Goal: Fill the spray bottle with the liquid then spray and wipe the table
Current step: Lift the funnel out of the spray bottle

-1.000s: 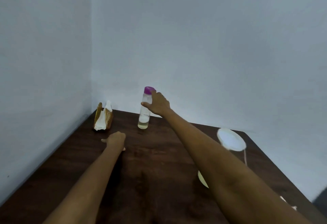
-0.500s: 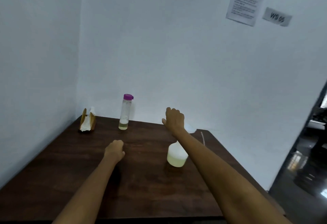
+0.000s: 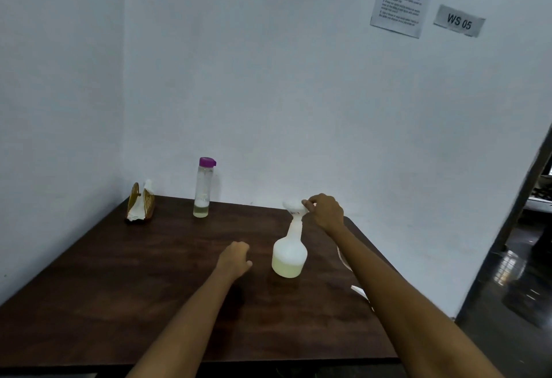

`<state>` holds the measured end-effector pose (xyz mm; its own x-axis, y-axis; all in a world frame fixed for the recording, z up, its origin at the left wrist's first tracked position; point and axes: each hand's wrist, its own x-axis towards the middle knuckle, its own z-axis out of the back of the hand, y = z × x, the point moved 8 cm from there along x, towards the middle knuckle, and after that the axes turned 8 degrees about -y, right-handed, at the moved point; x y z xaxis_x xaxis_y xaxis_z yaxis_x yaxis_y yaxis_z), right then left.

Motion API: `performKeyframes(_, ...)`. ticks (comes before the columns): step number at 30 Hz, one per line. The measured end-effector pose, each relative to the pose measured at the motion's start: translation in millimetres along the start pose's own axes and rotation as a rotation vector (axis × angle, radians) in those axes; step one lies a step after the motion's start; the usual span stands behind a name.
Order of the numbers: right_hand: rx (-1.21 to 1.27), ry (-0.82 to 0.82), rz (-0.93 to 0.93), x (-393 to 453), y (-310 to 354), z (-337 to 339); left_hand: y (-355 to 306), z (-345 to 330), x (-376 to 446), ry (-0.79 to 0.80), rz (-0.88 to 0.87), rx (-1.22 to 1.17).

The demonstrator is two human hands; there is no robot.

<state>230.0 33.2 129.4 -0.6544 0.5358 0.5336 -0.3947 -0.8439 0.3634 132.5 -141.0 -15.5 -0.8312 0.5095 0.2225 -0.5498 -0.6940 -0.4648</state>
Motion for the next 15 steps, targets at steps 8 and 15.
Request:
performKeyframes(8, 0.638, 0.157, -0.316, 5, -53, -20, -69, -38, 22, 0.021, -0.068, -0.199)
performKeyframes(15, 0.699, 0.215, -0.453, 18, -63, -31, -87, -58, 32, -0.021, -0.036, -0.268)
